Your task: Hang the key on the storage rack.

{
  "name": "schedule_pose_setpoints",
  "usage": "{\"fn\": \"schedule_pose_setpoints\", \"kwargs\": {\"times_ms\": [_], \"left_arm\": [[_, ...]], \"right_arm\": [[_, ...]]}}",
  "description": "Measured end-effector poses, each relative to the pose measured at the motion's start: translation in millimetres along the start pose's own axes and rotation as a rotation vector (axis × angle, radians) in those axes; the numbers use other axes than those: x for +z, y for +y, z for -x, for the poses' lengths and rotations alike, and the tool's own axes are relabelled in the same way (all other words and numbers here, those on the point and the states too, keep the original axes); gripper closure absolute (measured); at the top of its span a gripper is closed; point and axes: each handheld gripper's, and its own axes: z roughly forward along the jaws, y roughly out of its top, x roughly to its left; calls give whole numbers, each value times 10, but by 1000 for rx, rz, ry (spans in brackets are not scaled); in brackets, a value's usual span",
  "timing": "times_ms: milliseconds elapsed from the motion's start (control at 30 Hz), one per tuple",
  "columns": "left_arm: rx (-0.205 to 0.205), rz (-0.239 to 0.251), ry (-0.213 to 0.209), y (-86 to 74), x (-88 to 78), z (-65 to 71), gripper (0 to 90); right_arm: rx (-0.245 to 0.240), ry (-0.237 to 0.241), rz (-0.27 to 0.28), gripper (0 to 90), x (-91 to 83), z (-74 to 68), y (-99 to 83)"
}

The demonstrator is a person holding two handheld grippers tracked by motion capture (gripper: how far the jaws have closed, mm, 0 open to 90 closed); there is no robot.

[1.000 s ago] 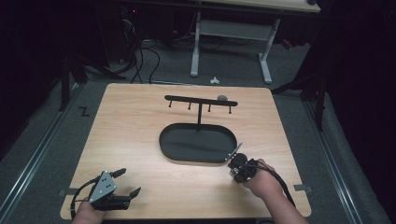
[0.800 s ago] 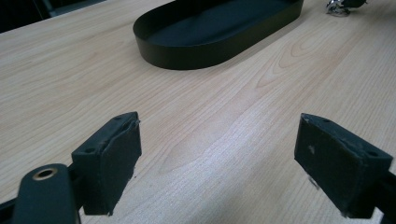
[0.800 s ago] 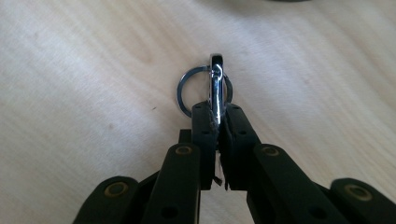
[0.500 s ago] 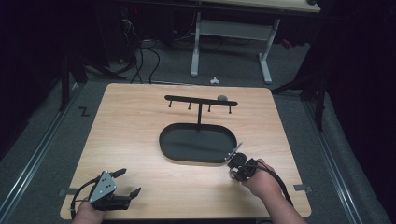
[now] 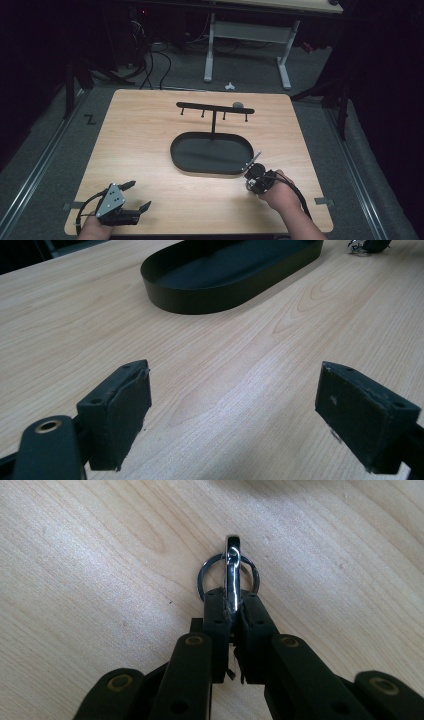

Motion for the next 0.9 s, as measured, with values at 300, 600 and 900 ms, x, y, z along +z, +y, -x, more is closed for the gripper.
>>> {"fn": "schedule_pose_setpoints", "kwargs": {"times_ms": [300, 600, 900], "left_arm": [[-3, -4, 3, -4, 1, -1, 153], [-4, -6, 6, -9, 8, 3, 153], [-2, -8, 2, -9, 11, 0, 152]], "right_arm": [[16, 9, 17, 843, 1, 5, -24], [57, 33, 86, 841, -104, 33, -89], [94, 84, 166, 840, -370, 133, -100]]}}
